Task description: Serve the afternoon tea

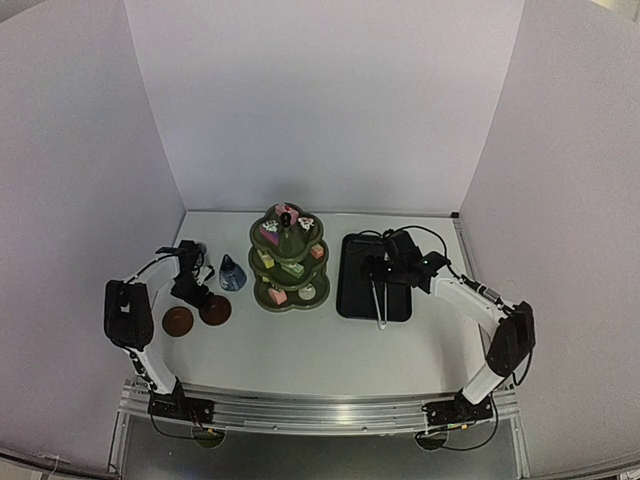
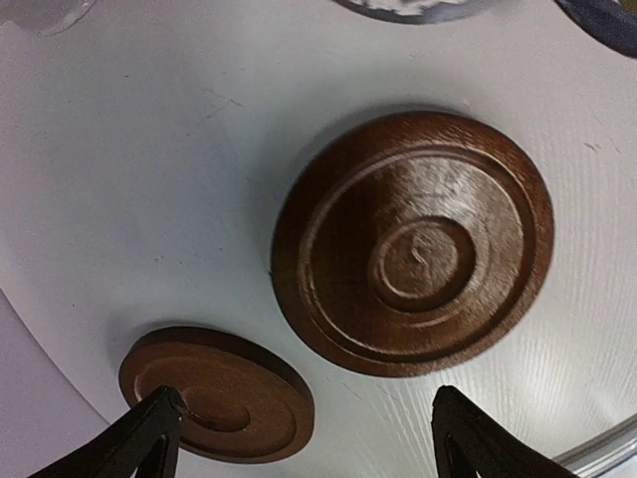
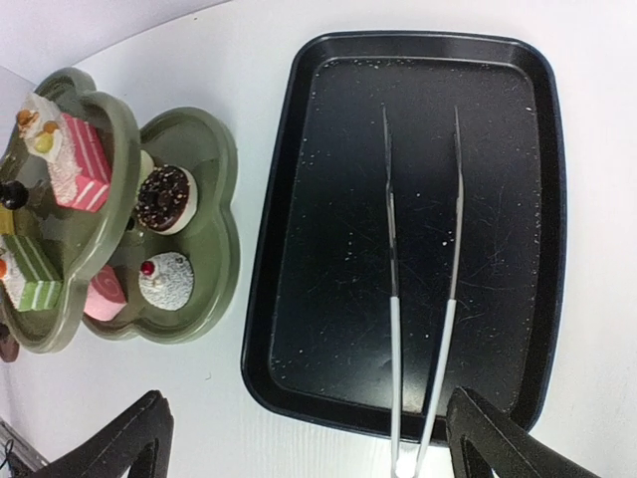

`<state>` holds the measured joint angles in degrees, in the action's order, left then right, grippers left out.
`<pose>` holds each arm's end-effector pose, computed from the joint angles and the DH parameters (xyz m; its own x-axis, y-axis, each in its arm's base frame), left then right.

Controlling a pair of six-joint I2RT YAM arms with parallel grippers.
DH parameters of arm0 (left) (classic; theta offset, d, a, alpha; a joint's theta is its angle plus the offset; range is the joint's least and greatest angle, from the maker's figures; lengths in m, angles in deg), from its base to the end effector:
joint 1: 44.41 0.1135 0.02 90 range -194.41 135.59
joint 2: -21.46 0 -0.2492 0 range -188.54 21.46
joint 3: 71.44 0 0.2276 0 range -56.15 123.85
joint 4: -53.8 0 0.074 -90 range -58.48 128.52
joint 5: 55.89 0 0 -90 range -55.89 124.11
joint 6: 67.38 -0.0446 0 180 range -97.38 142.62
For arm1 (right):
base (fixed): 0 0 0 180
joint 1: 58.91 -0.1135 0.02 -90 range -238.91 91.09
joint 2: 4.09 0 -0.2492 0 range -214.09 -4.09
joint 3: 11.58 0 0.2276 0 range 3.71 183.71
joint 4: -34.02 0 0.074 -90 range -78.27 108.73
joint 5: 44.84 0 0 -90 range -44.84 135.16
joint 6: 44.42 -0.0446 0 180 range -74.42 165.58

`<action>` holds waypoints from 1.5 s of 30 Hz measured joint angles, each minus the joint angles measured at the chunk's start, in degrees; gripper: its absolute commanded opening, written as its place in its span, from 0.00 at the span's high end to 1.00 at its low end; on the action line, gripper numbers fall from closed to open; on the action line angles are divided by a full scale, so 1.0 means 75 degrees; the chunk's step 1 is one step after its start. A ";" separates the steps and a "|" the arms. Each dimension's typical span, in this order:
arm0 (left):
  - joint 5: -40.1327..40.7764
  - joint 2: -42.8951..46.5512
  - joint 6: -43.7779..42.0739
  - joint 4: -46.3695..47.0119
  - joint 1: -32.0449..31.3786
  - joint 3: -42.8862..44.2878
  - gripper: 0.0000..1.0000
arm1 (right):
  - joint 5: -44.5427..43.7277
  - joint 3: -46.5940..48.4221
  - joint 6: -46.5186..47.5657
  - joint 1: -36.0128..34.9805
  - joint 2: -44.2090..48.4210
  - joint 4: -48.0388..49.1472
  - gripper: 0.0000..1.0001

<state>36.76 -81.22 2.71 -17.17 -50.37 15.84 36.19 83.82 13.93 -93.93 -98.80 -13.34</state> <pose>0.3002 -0.0293 0.1779 -0.8989 0.4359 -0.0438 0.4328 0.8991 0.0649 0.2898 0.1946 0.2787 -0.7586 0.1013 -0.6437 -0.0954 0.9599 0.2635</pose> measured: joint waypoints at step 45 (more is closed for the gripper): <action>-0.0420 0.0322 -0.0411 0.2162 -0.5239 -0.1913 0.39 | -0.0778 0.0119 -0.0450 -0.1293 0.1834 -0.0469 0.10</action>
<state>33.61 -78.80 -0.37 -0.96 -89.66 1.50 30.35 84.71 10.56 -103.63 -85.04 -16.86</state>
